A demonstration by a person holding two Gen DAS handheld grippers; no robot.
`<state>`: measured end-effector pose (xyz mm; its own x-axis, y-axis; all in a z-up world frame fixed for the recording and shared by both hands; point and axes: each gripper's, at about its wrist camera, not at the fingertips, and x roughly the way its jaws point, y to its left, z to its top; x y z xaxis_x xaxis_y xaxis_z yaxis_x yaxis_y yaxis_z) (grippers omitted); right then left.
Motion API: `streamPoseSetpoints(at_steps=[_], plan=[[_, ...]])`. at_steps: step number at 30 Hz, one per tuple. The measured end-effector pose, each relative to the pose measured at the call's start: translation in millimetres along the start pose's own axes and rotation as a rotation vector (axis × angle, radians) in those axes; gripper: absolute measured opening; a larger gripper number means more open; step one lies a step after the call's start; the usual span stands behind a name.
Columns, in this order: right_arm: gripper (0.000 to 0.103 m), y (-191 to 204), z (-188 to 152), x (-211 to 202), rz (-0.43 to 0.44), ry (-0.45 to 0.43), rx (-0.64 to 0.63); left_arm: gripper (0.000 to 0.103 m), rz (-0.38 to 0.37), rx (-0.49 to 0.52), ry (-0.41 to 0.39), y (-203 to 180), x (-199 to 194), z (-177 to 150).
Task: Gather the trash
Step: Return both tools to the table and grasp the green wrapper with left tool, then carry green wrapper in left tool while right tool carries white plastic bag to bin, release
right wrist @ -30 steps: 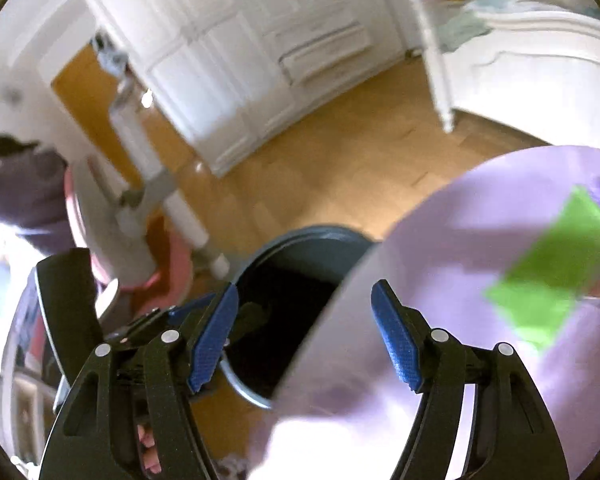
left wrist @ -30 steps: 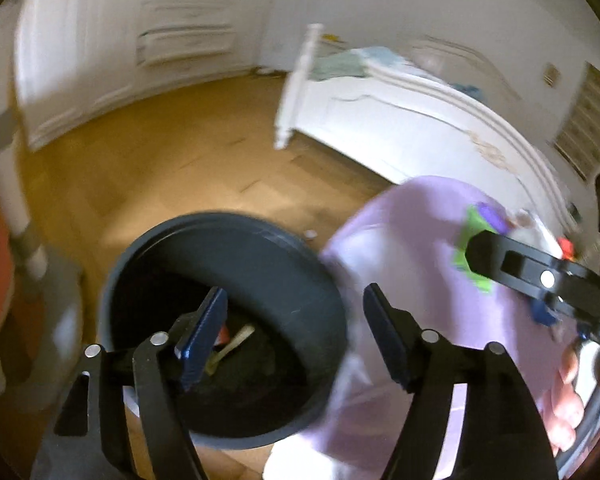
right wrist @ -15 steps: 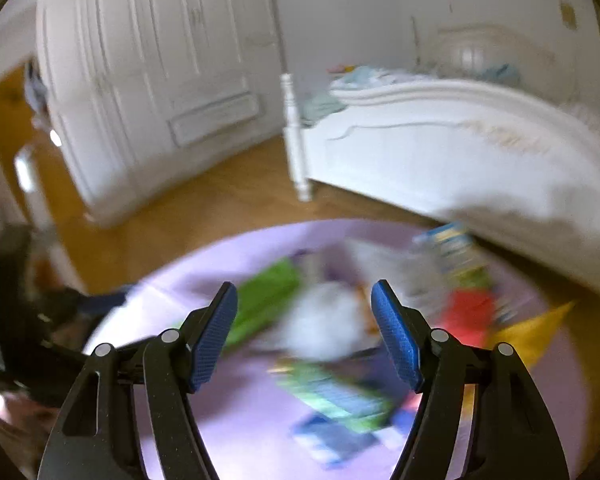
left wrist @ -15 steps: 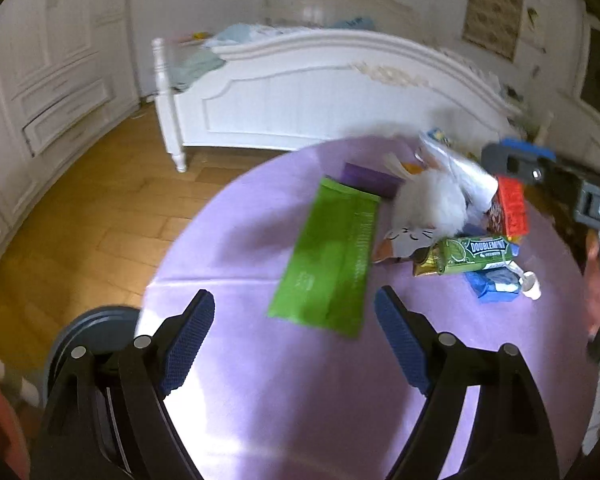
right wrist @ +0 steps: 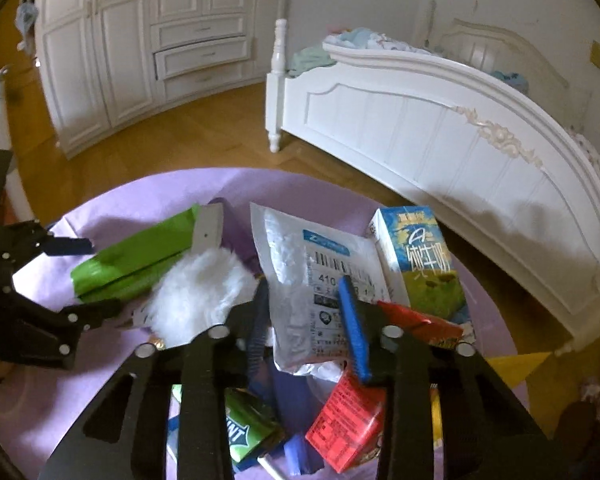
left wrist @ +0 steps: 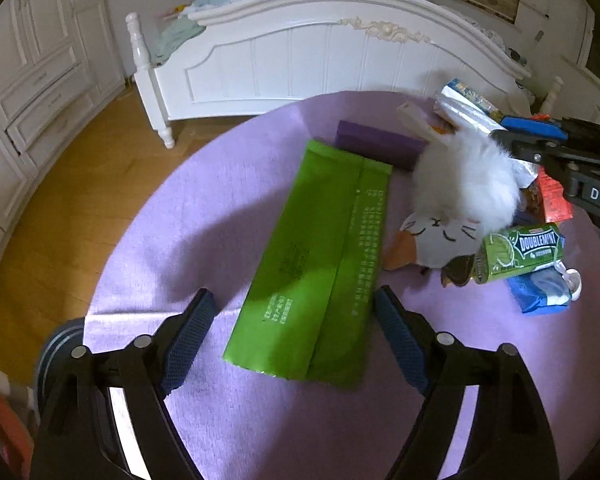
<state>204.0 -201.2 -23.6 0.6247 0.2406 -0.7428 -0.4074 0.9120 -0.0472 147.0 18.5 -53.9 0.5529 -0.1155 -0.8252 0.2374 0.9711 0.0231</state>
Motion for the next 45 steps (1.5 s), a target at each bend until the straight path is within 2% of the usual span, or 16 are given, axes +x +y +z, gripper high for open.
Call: streamPoseSetpoints(at_steps=[1, 3, 6, 10, 11, 18, 28, 35, 45], plan=[[0.025, 3.1, -2.3, -3.1, 0.002, -0.007, 0.014, 0.067, 0.009, 0.004, -0.003, -0.3, 1.1, 1.4], [0.021, -1.7, -3.1, -7.4, 0.029, -0.023, 0.061, 0.064, 0.008, -0.001, -0.008, 0.4, 2.3, 2.5], [0.018, -8.5, -6.3, -23.0, 0.094, -0.067, 0.142, 0.053, -0.004, -0.016, -0.027, 0.8, 0.7, 3.3], [0.016, -14.6, -6.4, -48.7, 0.195, -0.129, 0.219, 0.024, -0.056, -0.073, -0.068, 7.6, -10.3, 6.0], [0.015, -14.5, -7.3, -57.2, 0.23, -0.149, 0.236, 0.023, -0.071, -0.089, -0.073, 9.8, -14.2, 5.6], [0.014, 1.9, -3.6, -106.3, 0.323, -0.238, 0.254, 0.019, -0.098, -0.149, -0.108, 22.4, -38.7, -8.1], [0.014, 49.0, 1.4, -140.6, 0.414, -0.251, 0.222, 0.019, -0.074, -0.23, -0.197, 53.8, -94.2, -41.4], [0.014, 101.9, 10.8, -137.3, 0.504, -0.215, 0.183, 0.019, -0.013, -0.34, -0.245, 95.5, -134.1, -85.4], [0.014, 203.4, 25.0, -102.4, 0.651, -0.09, 0.121, 0.019, 0.049, -0.502, -0.243, 161.7, -153.8, -146.2]])
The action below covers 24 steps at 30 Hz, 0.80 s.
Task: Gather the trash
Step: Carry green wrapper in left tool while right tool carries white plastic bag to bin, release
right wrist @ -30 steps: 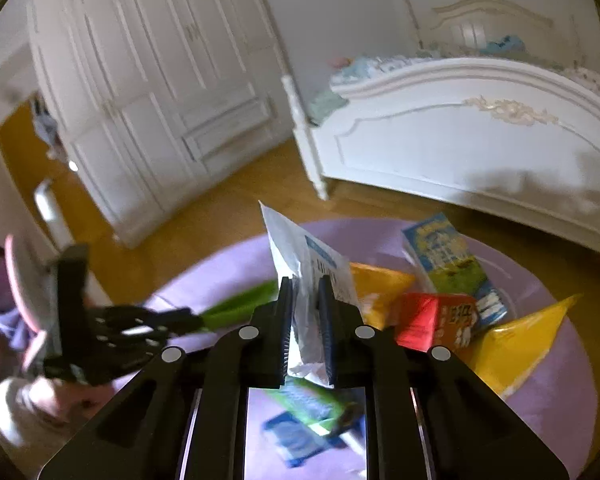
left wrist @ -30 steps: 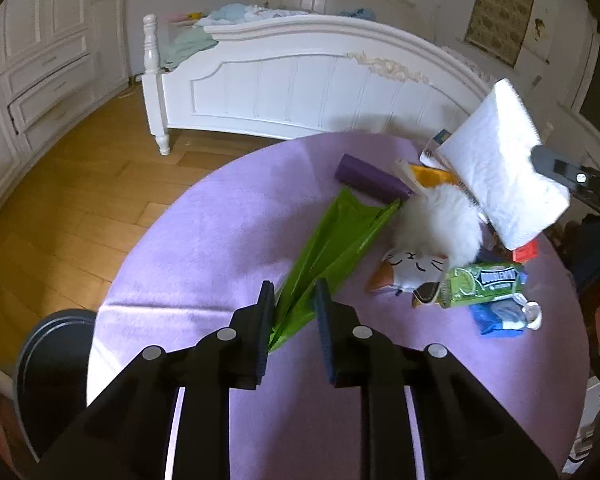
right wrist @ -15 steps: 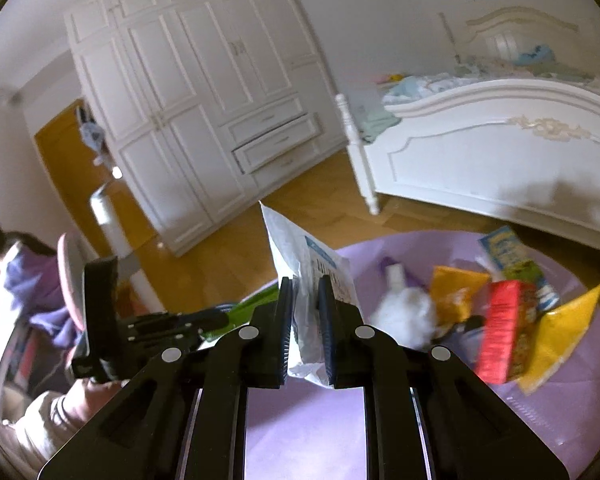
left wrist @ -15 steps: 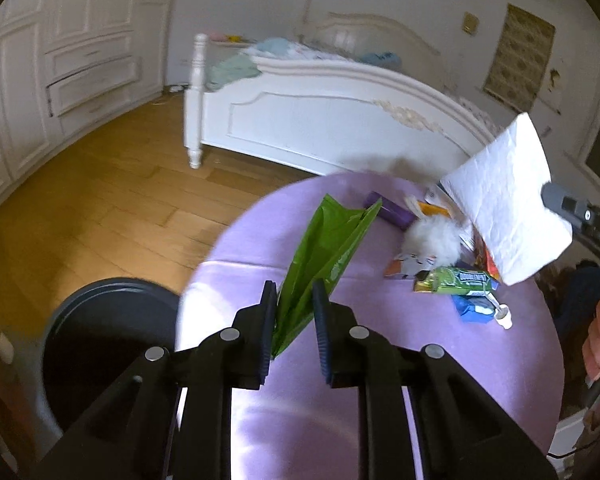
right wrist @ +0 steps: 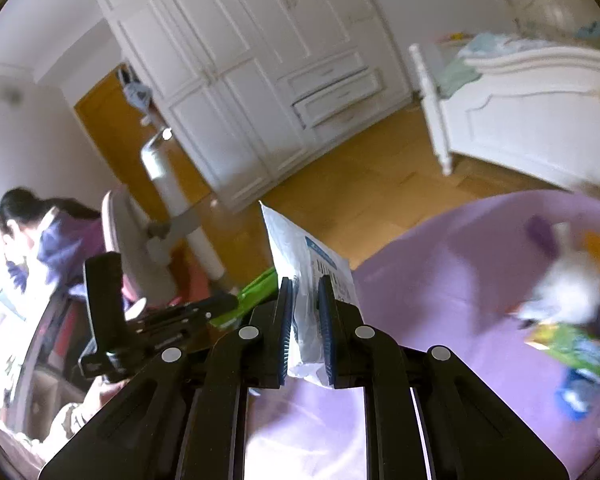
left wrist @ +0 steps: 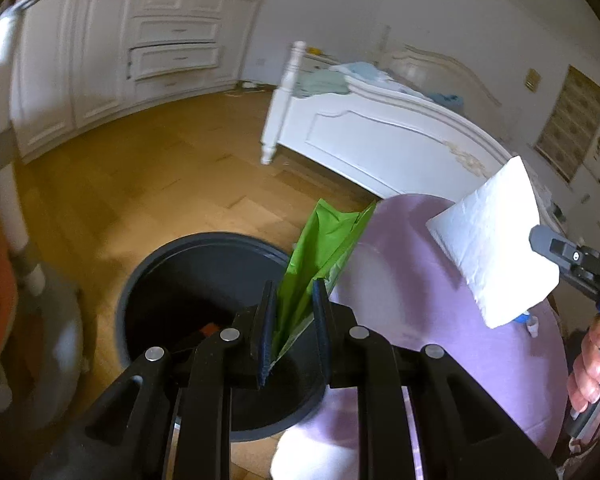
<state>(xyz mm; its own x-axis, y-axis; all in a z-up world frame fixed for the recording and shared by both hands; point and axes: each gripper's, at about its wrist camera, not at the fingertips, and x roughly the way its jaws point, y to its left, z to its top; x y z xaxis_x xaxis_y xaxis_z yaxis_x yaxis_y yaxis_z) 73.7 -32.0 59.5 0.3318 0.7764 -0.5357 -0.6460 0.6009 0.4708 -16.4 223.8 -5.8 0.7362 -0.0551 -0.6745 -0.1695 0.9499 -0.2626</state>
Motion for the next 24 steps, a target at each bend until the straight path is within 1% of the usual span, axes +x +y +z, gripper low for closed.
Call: streamPoseSetpoints(at_steps=[5, 10, 14, 19, 24], plan=[[0.014, 23.4, 1.2, 39.1, 0.031, 0.055, -0.014, 0.019, 0.025, -0.057, 0.005, 32.3, -2.9, -6.0], [0.015, 40.6, 3.9, 83.7, 0.068, 0.111, 0.002, 0.019, 0.031, -0.088, 0.027, 52.2, 4.0, -11.8], [0.015, 46.5, 4.8, 114.3, 0.088, 0.152, 0.012, 0.019, 0.041, -0.114, 0.044, 66.9, 13.2, -14.7], [0.015, 48.7, 1.3, 154.5, 0.091, 0.198, 0.031, 0.019, 0.052, -0.147, 0.065, 80.8, 23.5, -20.2], [0.015, 45.9, -7.0, 190.3, 0.057, 0.243, 0.036, 0.019, 0.073, -0.178, 0.085, 94.2, 37.7, -25.7]])
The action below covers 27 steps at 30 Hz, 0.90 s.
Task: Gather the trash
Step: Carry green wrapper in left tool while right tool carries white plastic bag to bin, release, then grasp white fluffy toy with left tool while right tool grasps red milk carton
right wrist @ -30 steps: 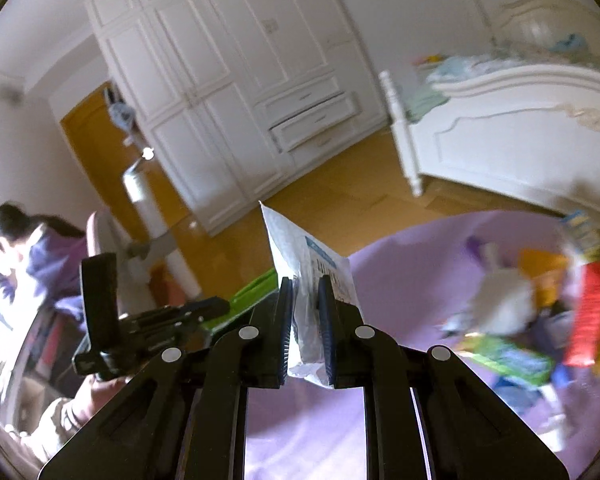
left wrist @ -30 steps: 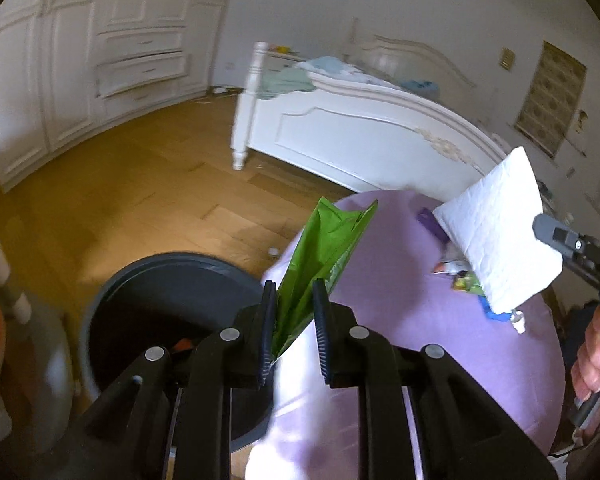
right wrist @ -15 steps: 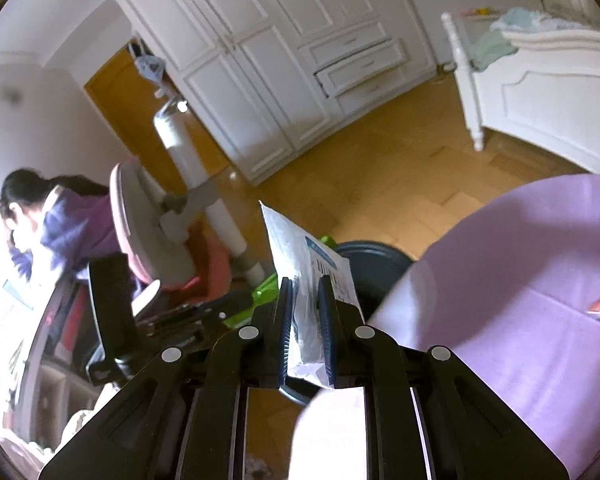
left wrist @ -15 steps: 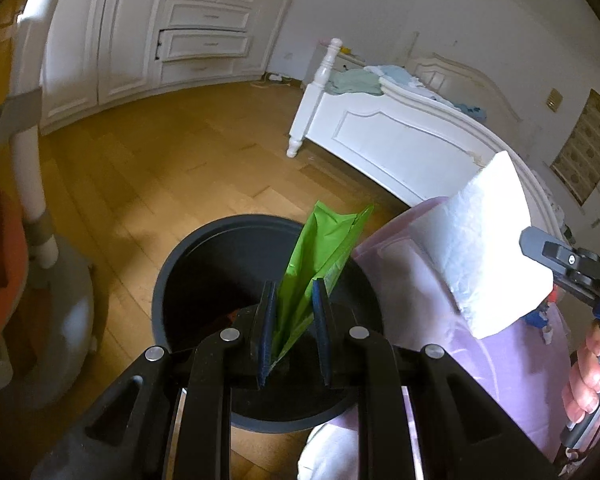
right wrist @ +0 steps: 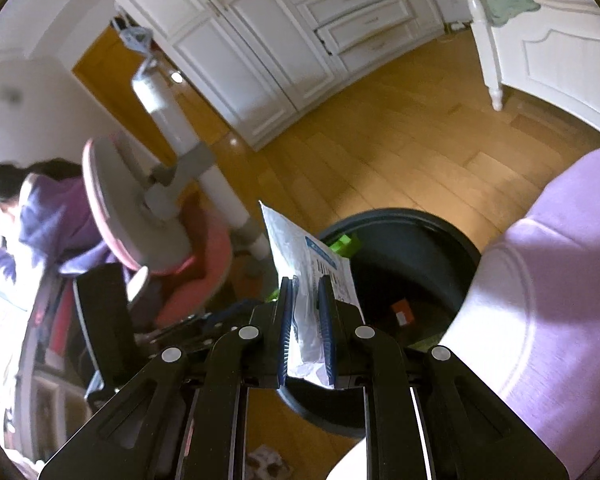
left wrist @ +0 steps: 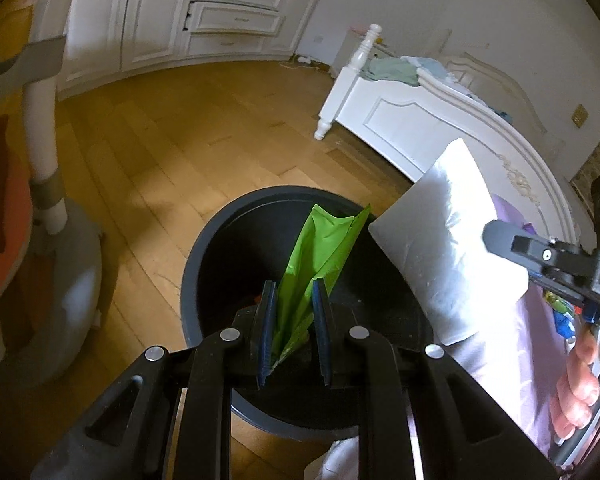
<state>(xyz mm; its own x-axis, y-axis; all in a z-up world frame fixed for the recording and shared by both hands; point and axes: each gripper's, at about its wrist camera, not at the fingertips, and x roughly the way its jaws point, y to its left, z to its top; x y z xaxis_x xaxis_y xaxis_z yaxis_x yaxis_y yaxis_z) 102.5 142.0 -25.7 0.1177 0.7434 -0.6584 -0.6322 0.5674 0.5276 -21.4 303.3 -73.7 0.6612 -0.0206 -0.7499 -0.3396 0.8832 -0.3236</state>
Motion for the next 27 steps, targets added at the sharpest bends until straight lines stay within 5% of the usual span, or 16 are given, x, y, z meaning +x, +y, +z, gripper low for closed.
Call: streamPoseSetpoints(at_steps=[16, 18, 20, 23, 27], plan=[[0.018, -11.5, -2.0, 25.1, -0.023, 0.037, 0.037, 0.023, 0.013, -0.034, 0.041, 14.5, 26.0, -0.5], [0.025, -12.5, -2.0, 25.0, -0.011, 0.036, 0.042, 0.035, 0.023, -0.039, 0.043, 14.5, 26.4, 0.2], [0.035, -12.3, -3.0, 22.3, 0.003, 0.026, 0.036, 0.061, 0.033, -0.044, 0.026, 12.3, 23.1, -0.5], [0.076, -8.3, -4.5, 14.1, -0.03, -0.017, 0.011, 0.072, 0.038, -0.038, 0.006, 10.0, 17.0, -1.7], [0.077, -13.4, -6.9, 2.8, 0.003, -0.049, 0.032, 0.076, 0.045, -0.025, -0.004, 2.9, 9.7, -1.6]])
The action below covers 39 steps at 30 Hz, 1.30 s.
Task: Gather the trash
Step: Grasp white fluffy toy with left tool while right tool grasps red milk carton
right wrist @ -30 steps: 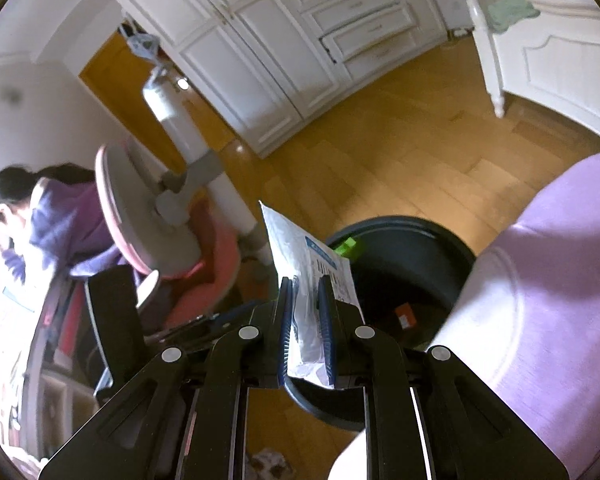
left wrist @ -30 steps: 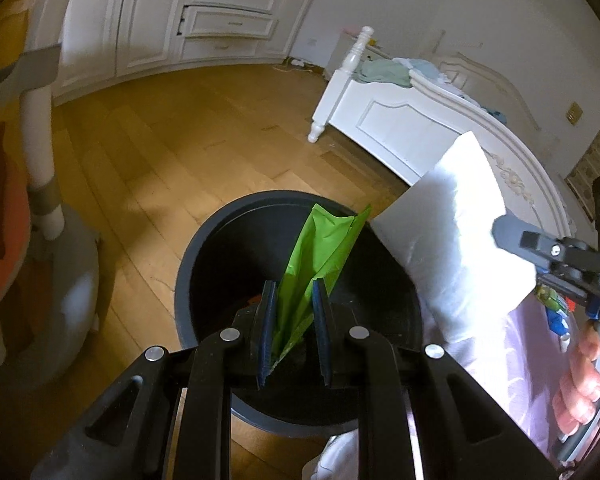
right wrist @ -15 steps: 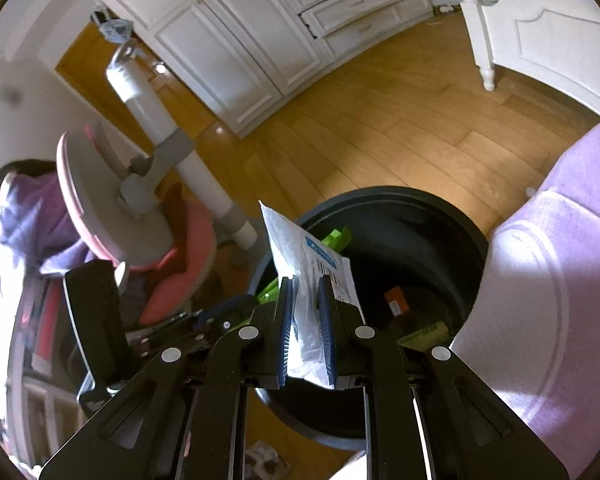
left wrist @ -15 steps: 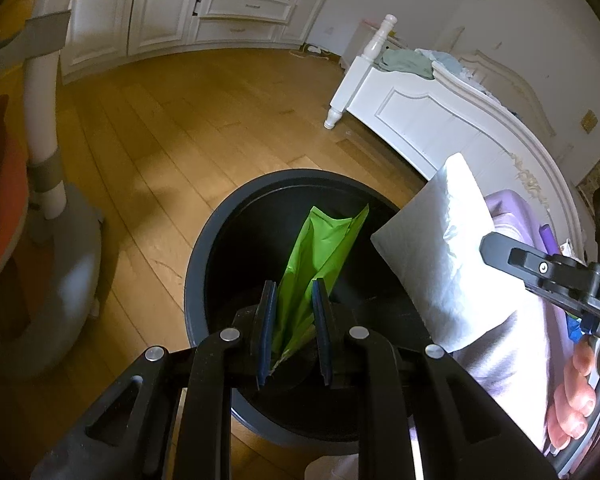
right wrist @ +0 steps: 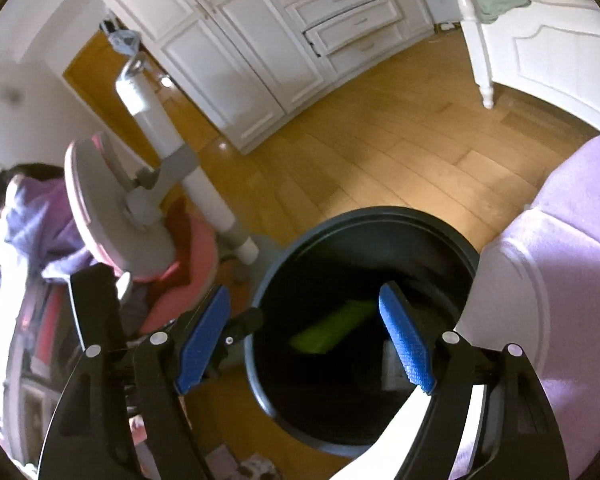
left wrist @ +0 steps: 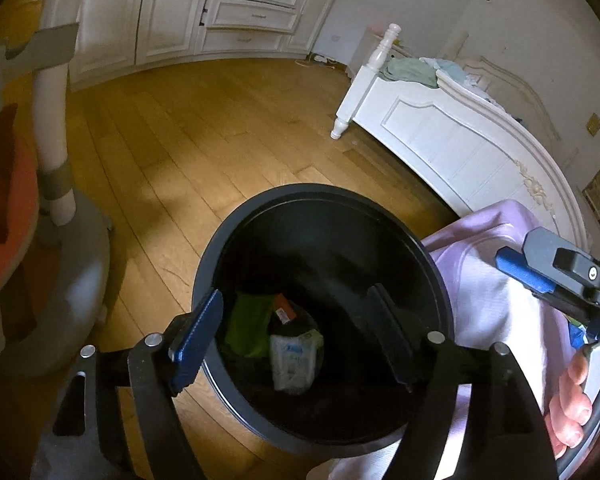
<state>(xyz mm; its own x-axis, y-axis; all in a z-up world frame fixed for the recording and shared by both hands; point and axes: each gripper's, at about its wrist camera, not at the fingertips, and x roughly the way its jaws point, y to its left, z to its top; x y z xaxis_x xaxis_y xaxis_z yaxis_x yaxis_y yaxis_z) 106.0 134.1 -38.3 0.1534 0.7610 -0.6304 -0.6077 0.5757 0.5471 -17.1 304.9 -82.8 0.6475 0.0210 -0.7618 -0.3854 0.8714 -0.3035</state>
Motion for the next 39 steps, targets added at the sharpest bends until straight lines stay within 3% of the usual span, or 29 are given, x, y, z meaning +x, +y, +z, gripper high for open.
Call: streamPoseSetpoints(at_steps=[4, 11, 17, 23, 31, 36, 39], plan=[[0.077, -7.7, -3.8, -20.3, 0.022, -0.039, 0.028, 0.084, -0.01, 0.033, -0.024, -18.3, -10.9, 0.8], [0.077, -28.2, -10.7, -78.2, 0.025, -0.137, 0.049, 0.084, -0.074, 0.146, -0.034, -77.6, -20.5, 2.0], [0.077, -57.4, -19.8, -143.5, -0.034, -0.237, 0.061, 0.084, -0.147, 0.253, -0.019, -141.4, -19.5, -3.1], [0.077, -103.6, -37.4, -215.4, -0.171, -0.348, 0.099, 0.086, -0.225, 0.346, 0.007, -203.8, -14.1, -9.8], [0.082, -170.6, -63.1, -300.8, -0.433, -0.477, 0.16, 0.086, -0.361, 0.477, 0.044, -294.1, -1.3, -14.5], [0.082, -223.3, -74.9, -329.7, -0.564, -0.477, 0.231, 0.089, -0.414, 0.533, 0.09, -343.7, 19.4, -18.2], [0.082, -246.2, -74.2, -330.7, -0.591, -0.444, 0.268, 0.093, -0.429, 0.548, 0.111, -360.8, 32.7, -22.2]])
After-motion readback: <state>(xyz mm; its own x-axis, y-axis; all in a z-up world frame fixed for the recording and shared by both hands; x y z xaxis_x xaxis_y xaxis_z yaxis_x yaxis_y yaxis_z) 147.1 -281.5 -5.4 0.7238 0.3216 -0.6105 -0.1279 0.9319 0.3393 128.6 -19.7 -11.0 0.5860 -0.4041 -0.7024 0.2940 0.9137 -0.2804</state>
